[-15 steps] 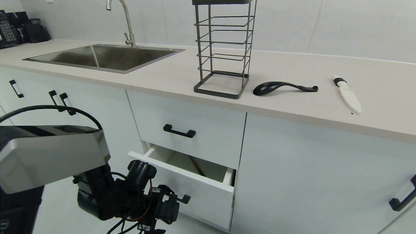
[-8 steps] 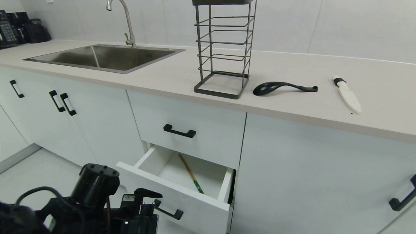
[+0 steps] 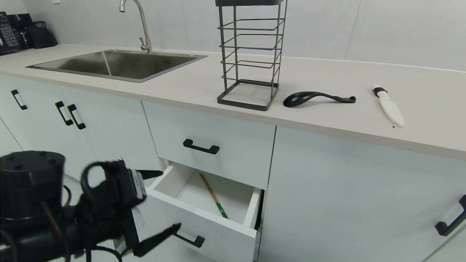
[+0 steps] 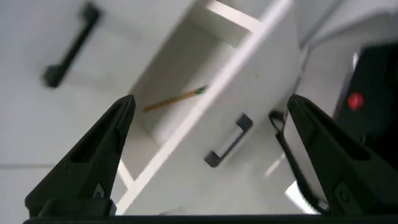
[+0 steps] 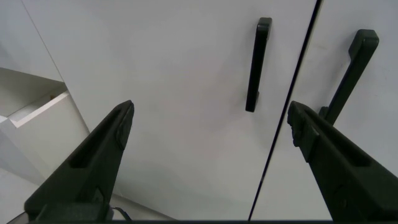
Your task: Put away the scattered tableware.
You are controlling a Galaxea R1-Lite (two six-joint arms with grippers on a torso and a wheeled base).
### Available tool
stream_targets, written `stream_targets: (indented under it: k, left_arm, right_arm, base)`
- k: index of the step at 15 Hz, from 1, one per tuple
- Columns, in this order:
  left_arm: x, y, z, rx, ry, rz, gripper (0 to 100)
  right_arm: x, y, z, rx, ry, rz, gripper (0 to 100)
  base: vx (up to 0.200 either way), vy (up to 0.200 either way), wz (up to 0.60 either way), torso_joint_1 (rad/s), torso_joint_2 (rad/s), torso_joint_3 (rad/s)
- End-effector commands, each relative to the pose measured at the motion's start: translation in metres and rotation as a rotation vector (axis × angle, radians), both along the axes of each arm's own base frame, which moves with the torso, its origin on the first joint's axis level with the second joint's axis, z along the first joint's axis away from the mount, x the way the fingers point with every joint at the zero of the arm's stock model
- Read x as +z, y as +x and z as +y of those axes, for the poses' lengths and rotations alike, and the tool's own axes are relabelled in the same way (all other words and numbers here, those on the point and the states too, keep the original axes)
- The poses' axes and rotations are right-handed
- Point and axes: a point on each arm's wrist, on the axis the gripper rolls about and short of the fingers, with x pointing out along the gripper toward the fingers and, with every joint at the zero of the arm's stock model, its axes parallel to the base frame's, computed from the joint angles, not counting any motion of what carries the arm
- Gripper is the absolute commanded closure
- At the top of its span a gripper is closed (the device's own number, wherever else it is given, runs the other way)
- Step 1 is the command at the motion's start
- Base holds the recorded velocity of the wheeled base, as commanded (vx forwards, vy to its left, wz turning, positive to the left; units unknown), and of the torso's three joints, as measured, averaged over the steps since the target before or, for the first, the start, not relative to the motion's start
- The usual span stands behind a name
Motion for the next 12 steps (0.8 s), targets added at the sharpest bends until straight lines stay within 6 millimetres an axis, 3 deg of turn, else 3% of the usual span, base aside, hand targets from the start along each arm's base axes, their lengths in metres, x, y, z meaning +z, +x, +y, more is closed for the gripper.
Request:
stream_targets:
  k: [1,4,5,6,9,12]
  left_arm:
    - [0.013,0.002,0.039,0.249,-0.161,0.039,0]
    - [-0.018,0.033,0.044,0.293,-0.133,0.192,0]
    - [-0.018,0.033,0.044,0.293,-0.133,0.192,0]
    - [-0.04,0.032,0.039,0.163,-0.061,0.235,0]
    - [-0.049,0.039,0.035,0.088,0.043,0.207,0]
    - [-0.05,0.054,0.002,-0.151,0.198,0.1,0]
  right_arm:
    - [0.0,0.0,0.0,0.001,0.0,0.0,0]
    - [0.0,0.0,0.0,0.001,0.0,0.001,0]
    - [0.0,0.0,0.0,0.001,0.0,0.001,0]
    - [0.0,0.0,0.0,0.001,0.0,0.001,0]
    - [0.0,0.0,0.0,0.001,0.0,0.0,0]
    - [0.0,0.0,0.0,0.001,0.0,0.0,0]
  base:
    - [0.0,0.0,0.0,0.0,0.0,0.0]
    - [0.0,0.0,0.0,0.0,0.0,0.0]
    - [0.0,0.0,0.0,0.0,0.0,0.0]
    - [0.0,0.0,0.0,0.0,0.0,0.0]
    - [0.0,0.0,0.0,0.0,0.0,0.0]
    - [0.0,0.0,0.0,0.0,0.0,0.0]
